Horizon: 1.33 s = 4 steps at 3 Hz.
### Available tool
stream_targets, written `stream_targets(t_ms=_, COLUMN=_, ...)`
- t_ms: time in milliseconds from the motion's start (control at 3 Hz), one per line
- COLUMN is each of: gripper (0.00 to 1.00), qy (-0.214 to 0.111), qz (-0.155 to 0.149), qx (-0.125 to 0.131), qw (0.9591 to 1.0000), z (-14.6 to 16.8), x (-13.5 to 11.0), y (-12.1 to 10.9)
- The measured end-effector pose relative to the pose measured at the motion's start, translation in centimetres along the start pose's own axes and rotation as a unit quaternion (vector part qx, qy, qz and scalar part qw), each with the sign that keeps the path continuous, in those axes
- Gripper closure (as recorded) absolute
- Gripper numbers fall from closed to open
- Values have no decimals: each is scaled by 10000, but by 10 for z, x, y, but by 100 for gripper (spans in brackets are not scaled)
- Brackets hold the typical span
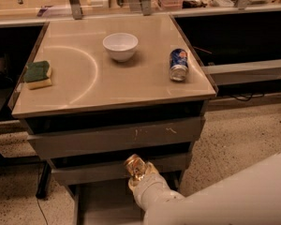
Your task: Pick orange can from bottom drawer and place on counter
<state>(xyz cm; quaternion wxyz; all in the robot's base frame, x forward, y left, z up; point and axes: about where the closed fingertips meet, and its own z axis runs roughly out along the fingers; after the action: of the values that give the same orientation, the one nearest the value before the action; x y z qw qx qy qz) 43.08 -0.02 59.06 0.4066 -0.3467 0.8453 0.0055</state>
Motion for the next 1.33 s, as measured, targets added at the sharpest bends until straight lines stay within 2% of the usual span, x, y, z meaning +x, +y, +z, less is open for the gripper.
stream_targets(t_ms=333, gripper=100, qy=0, qz=0, qx=0, qw=10000, z=0, x=0, y=0)
stream_targets(t_ms=667, gripper=100, qy=-196, qz=-84, qx=202, qw=9996, z=-23, x=-12, y=-16)
stream_targets(t_ms=1000, gripper=100, qy=-457, qz=-282, qx=574, qw=9969, z=-67, x=-36, y=-43)
stream_targets(t_ms=1333, gripper=100, qy=-673, qz=-522, qx=929, qw=9920, z=-102, x=-65, y=-67)
